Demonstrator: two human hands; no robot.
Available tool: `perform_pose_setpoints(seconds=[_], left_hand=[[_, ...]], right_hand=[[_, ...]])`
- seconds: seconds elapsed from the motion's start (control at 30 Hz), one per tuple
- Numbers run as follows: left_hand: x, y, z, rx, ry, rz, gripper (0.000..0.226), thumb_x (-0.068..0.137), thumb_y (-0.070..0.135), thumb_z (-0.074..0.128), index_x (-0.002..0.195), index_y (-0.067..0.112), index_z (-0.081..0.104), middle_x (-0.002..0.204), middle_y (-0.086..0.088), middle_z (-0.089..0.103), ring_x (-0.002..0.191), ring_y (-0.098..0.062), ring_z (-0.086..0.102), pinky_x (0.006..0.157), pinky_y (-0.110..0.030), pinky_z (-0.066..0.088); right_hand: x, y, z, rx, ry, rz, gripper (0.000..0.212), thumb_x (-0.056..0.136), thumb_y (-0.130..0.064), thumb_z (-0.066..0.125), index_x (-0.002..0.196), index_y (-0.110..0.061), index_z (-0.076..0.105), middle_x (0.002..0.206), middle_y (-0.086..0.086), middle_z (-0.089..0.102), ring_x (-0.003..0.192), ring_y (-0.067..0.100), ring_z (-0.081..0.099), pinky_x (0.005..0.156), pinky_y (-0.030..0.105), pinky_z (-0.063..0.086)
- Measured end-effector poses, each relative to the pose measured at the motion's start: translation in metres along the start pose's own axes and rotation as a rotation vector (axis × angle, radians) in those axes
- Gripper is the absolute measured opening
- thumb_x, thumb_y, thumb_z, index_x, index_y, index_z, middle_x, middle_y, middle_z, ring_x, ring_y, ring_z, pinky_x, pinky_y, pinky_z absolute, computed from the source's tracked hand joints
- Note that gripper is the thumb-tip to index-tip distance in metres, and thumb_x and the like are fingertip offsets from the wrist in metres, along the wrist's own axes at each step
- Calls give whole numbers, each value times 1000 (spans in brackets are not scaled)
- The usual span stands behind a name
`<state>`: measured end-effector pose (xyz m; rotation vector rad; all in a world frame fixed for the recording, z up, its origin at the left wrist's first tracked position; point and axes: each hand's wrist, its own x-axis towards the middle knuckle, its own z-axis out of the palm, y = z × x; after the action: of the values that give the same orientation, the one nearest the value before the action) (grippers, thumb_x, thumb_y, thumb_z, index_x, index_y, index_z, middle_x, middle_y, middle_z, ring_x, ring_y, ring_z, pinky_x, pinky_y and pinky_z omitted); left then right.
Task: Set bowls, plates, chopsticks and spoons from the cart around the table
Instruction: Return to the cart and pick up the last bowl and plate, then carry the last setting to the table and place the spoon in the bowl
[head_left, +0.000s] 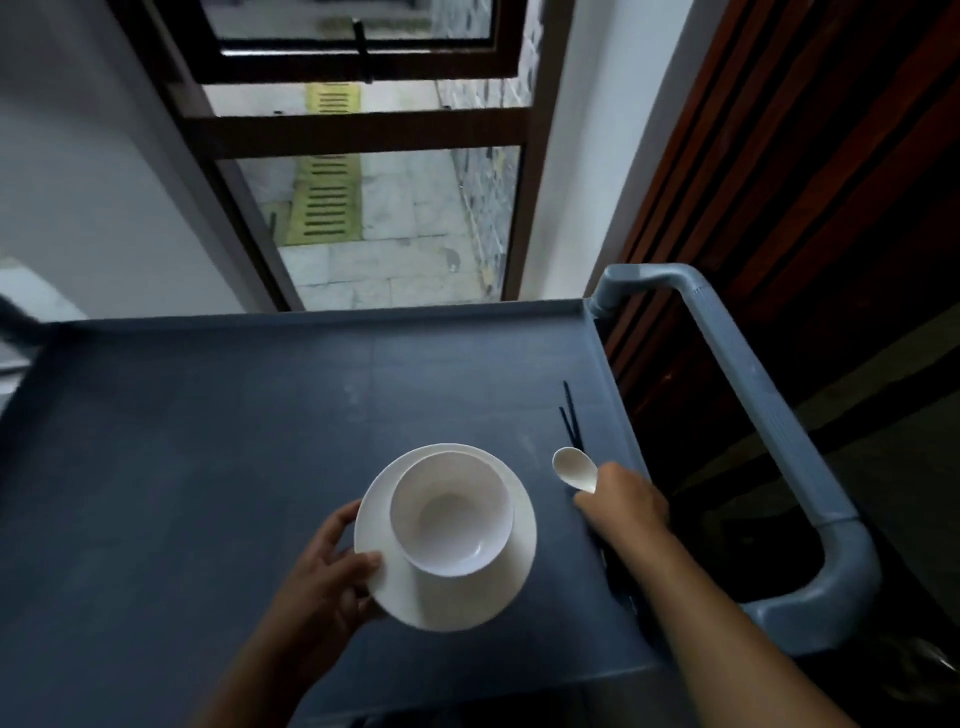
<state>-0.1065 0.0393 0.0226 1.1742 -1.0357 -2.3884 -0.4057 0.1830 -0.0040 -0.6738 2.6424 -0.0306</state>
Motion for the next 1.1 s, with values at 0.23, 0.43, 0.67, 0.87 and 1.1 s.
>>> perform_pose_setpoints(seconds=[0.23, 0.43, 0.67, 0.87, 1.1], left_hand=[[-60, -20, -22, -132, 178, 113, 55, 87, -14, 45, 129, 19, 54, 104, -24, 64, 79, -36, 61, 53, -41, 59], [-128, -25, -71, -266, 392, 237, 57, 79, -9, 52, 129, 17, 55, 99, -20, 66, 78, -36, 62, 55, -40, 58], [-235, -39, -169, -407, 671, 404, 63, 69, -3, 60, 126, 23, 58, 105, -19, 67, 78, -37, 67, 56, -45, 57], [-354, -74, -275, -498, 865, 567, 63, 65, 10, 74, 124, 29, 61, 115, -17, 69, 90, -39, 71, 64, -49, 56], [-482, -136, -371, -713, 1133, 696, 60, 66, 1, 69, 116, 33, 67, 107, -9, 73, 86, -31, 72, 67, -51, 56]], right_hand=[[-10, -31, -11, 225, -95, -256, 17, 85, -22, 56, 70, -16, 53, 66, 3, 59, 71, 32, 62, 54, 30, 39], [-64, -151, 6, 764, -518, -422, 5, 93, -13, 57, 92, -7, 57, 76, 11, 62, 68, 26, 64, 63, 46, 55], [-192, -298, 46, 852, -962, -587, 9, 93, 5, 49, 99, 0, 53, 63, 9, 63, 52, 17, 56, 50, 31, 50], [-340, -399, 119, 689, -1142, -725, 11, 98, -5, 52, 88, -1, 55, 55, 8, 50, 42, 16, 42, 40, 26, 36], [-520, -503, 206, 420, -1347, -747, 29, 100, -27, 54, 77, -10, 53, 51, 3, 50, 39, 13, 41, 37, 23, 33]])
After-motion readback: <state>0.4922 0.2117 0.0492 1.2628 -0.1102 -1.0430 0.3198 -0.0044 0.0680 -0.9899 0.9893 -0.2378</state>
